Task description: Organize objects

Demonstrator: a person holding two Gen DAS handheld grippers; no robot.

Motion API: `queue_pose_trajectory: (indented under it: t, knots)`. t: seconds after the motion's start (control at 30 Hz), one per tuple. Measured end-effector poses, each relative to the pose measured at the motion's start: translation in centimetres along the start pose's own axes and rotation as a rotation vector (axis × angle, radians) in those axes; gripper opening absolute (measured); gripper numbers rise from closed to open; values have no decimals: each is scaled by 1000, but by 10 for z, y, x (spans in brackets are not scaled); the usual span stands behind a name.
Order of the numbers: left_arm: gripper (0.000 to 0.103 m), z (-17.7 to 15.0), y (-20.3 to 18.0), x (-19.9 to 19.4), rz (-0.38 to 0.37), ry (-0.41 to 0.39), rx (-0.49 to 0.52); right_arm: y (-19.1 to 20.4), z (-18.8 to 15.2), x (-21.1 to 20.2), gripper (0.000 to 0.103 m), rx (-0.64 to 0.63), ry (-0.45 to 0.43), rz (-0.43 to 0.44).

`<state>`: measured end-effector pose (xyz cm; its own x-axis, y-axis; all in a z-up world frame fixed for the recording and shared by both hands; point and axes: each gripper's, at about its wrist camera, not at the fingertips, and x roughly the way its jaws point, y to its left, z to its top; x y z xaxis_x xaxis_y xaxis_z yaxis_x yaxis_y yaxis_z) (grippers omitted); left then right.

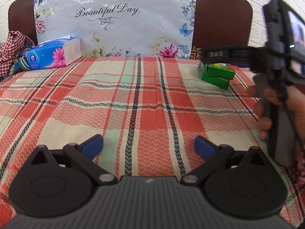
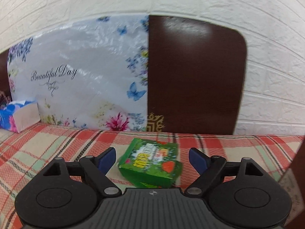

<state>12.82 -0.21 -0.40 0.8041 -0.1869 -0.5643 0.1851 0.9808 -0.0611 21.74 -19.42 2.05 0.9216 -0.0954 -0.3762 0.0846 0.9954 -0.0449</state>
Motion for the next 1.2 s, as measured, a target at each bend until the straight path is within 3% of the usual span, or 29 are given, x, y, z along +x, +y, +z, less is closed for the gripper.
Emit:
queue_pose_trajectory:
  t: [0.1,0.17,0.3,0.43,0.57,0.7,0.8,0.87,1.03,1.1,1.2]
  knots:
    - [103,1,0,1,-2,0,0,7,-5,13,78,-23,34,-38]
    - [103,1,0,1,-3,0,-1,1,-7,13,62,12,41,-31]
    - [103,1,0,2,-1,0,1,-5,-14,-4,60,21,53,-18]
    - [103,1,-1,2,2,1,6,-10,-40,-53,61,42,66,49]
    - [103,1,-2,2,4,2,9,-21,-66,-100,60,124,150,123]
    - [103,1,-3,2,11,5,21,-16,-86,-141,60,66,196,132]
    - [103,1,-4,2,13,8,26,-6,-98,-169,64,2,211,135]
    - [103,1,-4,1,14,9,30,-1,-102,-180,77,-27,219,147]
    - [103,4,-10,-9,28,83,21,-8,-105,-187,81,0,214,141]
    - [101,10,-13,-19,-39,129,-47,-8,-106,-184,87,3,221,142]
    - [81,21,-28,-32,-193,209,-128,-5,-104,-178,95,-8,229,147]
